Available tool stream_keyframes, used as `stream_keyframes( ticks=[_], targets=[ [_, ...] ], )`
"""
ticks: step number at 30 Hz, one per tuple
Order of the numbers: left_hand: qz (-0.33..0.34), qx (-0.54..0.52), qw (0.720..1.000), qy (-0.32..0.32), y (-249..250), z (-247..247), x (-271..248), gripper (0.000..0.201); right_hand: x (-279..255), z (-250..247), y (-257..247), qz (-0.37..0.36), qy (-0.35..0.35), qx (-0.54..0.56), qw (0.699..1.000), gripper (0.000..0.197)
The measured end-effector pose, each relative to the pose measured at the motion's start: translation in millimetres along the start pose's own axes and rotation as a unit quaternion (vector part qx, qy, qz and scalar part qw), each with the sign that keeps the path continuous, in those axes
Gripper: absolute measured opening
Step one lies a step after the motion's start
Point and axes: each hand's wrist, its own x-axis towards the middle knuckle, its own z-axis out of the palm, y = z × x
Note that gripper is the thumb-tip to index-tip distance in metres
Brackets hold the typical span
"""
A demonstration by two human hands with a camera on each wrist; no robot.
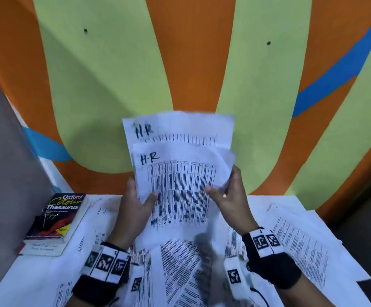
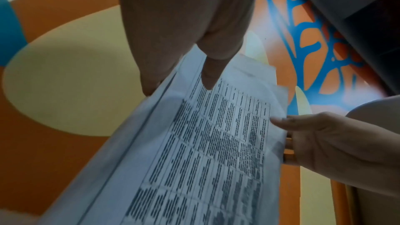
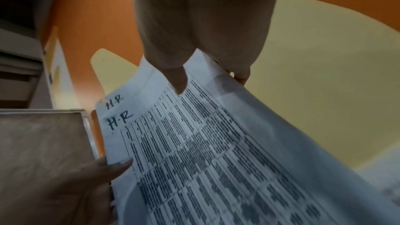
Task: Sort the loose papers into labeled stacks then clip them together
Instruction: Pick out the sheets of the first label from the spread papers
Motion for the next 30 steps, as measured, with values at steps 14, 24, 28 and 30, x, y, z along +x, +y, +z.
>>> stream_keyframes(
  ticks=[14,24,28,30],
  targets=[
    [-0.011,-0.013,0.998,0.063,-2,5,-2,0.042,-4,7,15,0.019,-0.007,0.011,1.0,0.047],
    [-0.013,-0.017,0.998,0.064,-15,2,-1,0.044,-10,9,11,0.043,-0.046,0.038,0.997,0.056],
    [-0.025,0.013,0.996,0.085,-32,4,-5,0.018,-22,3,39,0.09,-0.145,-0.106,0.98,0.06],
    [-0.021,0.015,0.993,0.114,-30,3,-7,0.03,-24,-14,55,0.145,-0.176,-0.207,0.951,0.057]
  ],
)
